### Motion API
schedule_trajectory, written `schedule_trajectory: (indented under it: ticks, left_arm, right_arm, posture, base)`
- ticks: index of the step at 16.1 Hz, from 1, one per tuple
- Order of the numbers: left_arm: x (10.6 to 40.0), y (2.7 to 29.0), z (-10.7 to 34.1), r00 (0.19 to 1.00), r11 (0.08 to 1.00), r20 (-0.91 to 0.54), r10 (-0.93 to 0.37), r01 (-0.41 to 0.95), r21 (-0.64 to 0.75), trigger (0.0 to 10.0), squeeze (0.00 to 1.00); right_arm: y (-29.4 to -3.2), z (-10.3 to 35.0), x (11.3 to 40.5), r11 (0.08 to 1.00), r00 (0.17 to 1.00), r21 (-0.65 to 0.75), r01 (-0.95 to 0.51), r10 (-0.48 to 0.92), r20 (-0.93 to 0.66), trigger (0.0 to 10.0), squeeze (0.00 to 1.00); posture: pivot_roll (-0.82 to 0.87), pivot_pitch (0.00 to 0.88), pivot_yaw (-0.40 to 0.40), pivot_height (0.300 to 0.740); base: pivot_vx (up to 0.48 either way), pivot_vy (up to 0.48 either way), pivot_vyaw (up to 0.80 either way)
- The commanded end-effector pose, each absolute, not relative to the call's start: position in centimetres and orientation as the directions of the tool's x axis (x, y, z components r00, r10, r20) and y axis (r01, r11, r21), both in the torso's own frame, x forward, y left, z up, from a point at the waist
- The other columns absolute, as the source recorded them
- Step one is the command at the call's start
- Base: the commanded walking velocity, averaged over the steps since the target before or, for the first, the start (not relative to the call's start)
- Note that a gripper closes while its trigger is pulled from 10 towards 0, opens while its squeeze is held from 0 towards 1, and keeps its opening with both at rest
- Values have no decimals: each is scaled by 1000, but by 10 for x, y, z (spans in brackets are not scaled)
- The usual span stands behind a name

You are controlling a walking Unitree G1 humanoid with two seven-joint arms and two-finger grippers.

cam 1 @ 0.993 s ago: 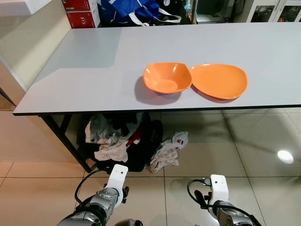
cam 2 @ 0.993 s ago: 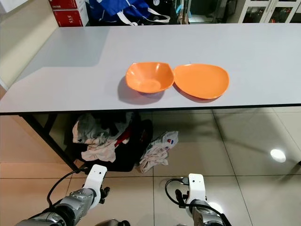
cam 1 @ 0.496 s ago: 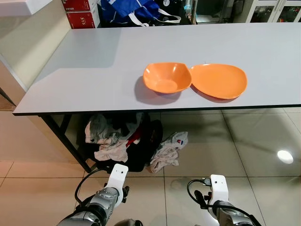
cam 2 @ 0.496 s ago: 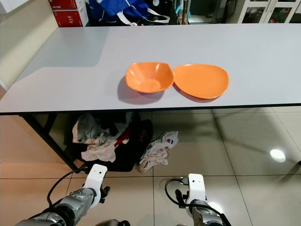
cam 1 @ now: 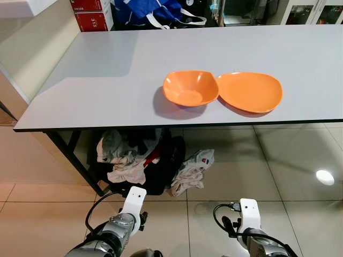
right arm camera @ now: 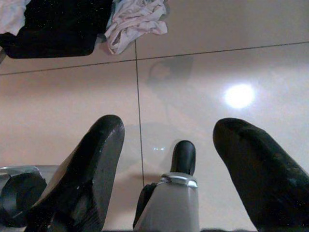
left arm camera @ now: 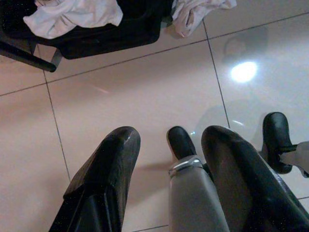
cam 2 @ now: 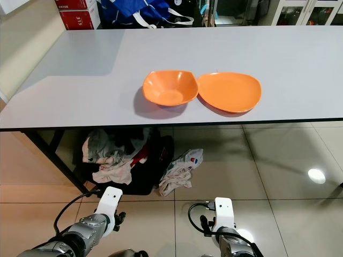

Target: Setting the table

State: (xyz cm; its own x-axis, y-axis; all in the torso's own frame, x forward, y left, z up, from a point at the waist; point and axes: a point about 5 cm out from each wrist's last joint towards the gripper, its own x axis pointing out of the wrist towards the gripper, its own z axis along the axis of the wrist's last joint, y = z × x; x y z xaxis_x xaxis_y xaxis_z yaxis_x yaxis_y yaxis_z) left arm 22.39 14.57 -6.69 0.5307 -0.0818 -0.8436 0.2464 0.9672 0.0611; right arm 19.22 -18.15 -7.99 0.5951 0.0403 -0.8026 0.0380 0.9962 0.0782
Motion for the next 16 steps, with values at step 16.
schedule_trajectory:
  ticks: [16]
  left_arm:
    - [225,149,-66,519,945,-849,-97,316,85,10000,0]
  right_arm:
    - [-181,-82,188,998,584,58,28,31,-811,10000,0]
  posture:
    - [-73,0,71,740]
  base:
    - [0,0,0]
